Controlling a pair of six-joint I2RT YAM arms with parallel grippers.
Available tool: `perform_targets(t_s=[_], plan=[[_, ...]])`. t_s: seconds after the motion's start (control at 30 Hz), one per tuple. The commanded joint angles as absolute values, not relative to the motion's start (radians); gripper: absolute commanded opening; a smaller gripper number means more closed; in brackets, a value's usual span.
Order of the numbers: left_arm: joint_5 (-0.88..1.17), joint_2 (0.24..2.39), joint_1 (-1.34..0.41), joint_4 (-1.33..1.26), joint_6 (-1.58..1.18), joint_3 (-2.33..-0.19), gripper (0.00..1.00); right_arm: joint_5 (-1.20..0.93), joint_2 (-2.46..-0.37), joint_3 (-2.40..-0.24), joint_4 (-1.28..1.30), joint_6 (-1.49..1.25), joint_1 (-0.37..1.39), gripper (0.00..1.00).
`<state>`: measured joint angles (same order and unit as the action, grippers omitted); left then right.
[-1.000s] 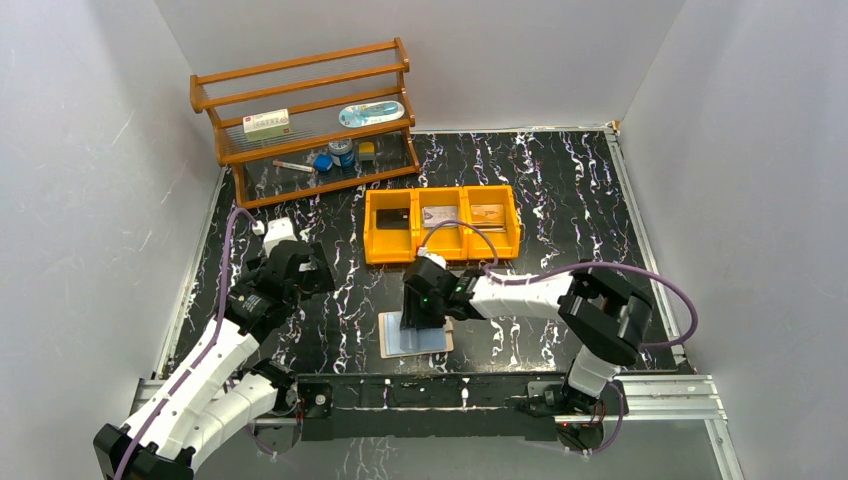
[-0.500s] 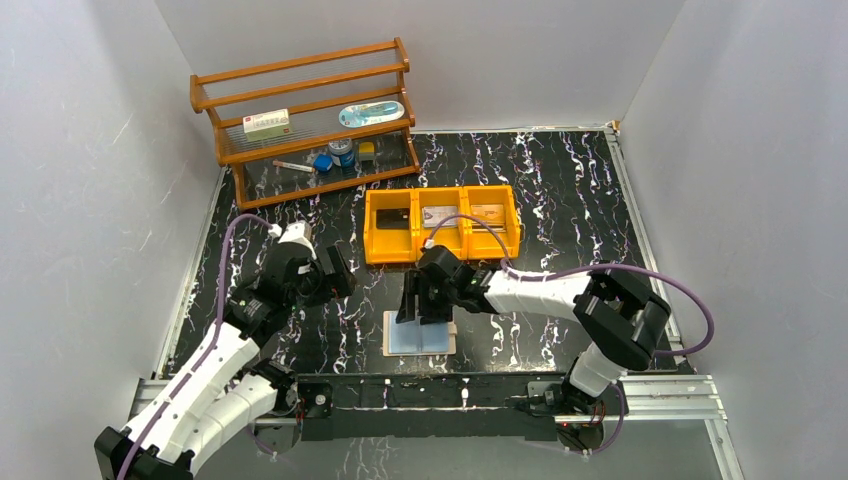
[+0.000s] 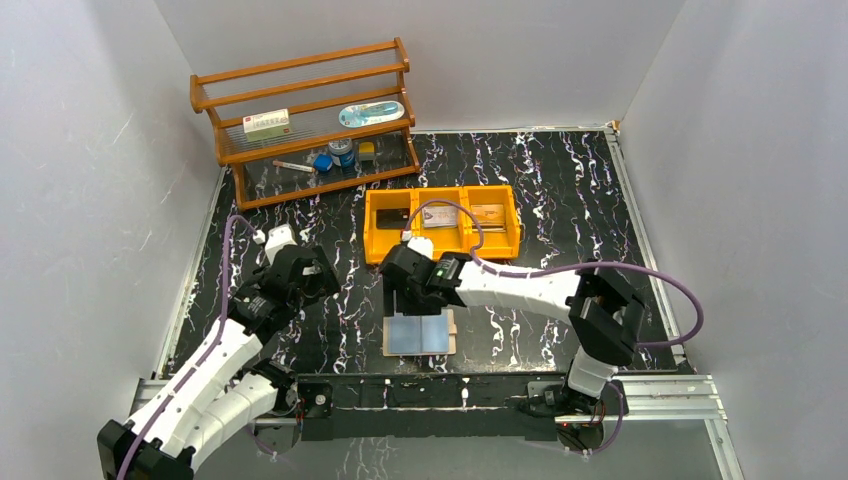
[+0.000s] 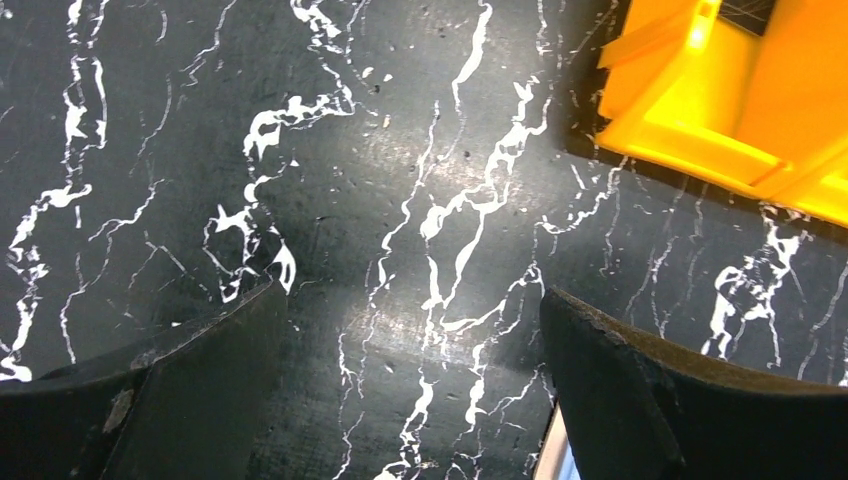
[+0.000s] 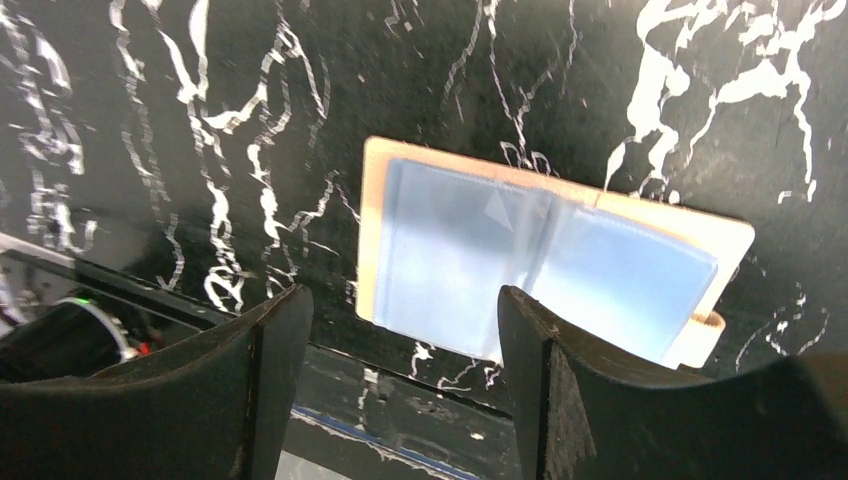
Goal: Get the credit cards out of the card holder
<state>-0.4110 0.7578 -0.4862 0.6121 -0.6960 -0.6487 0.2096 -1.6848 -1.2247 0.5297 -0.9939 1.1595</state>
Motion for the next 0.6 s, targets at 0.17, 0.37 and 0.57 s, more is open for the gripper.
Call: perform_targets(t_s=[0.17, 0.37, 0.57], plan=[[-0.537, 0.706, -0.480, 0.687, -0.765, -0.670, 0.97, 0.317, -1.855, -1.378, 0.707, -1.108, 1.243, 0.77], [-0.547, 0.687, -0.481, 0.675, -0.762, -0.662, 0.97, 0.391, -1.969, -1.469, 0.815, -1.147, 1.272, 0.78], [-0.535, 0.674, -0.482, 0.668, -0.759, -0.657, 0.97, 0.395, -1.981, -1.487, 0.830, -1.128, 1.275, 0.77]])
